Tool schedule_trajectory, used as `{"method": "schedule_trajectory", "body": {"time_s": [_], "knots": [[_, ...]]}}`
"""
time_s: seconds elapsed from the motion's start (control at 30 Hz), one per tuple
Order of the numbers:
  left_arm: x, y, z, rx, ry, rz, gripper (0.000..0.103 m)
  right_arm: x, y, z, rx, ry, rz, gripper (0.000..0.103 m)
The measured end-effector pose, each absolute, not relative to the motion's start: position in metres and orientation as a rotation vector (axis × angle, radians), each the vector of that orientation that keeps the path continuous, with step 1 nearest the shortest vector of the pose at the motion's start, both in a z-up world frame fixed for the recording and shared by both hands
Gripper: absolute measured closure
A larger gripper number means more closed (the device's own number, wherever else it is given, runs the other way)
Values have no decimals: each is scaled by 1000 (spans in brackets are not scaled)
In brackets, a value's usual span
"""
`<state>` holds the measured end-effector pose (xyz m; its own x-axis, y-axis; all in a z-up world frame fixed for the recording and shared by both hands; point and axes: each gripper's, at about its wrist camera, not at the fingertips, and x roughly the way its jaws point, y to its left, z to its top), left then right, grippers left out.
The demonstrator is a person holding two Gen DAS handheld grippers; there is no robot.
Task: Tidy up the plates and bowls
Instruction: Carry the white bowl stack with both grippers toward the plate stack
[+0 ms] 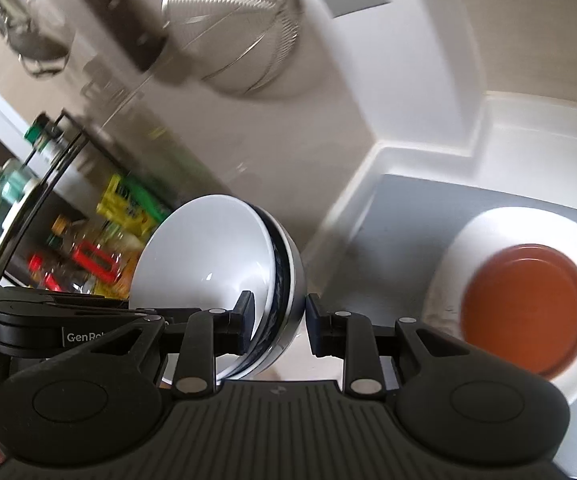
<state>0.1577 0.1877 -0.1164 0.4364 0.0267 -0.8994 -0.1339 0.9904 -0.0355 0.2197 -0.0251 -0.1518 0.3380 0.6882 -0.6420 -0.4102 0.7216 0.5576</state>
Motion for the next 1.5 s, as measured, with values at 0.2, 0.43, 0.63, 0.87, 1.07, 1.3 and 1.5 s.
{"method": "schedule_trajectory", "body": {"time_s": [0.2,0.43,0.63,0.87,1.07,1.3,1.5], "knots": [[156,207,-143,-142,1152,105,77,216,0,-171,279,1073,726,73],[170,232,-192,-235,1244,53,77,219,20,-204,223,1195,683,73],[181,252,-222,-320,1326,19,77,222,31,-231,213,1272,658,73],[185,254,-238,-378,1357,-15,77,220,41,-246,99,1282,625,73],[185,257,-246,-416,1357,-42,77,224,37,-249,92,1266,619,73],[183,257,-236,-384,1314,-77,76,221,21,-234,142,1215,648,75],[181,251,-237,-305,1280,-85,76,209,30,-231,19,1198,675,75]]}}
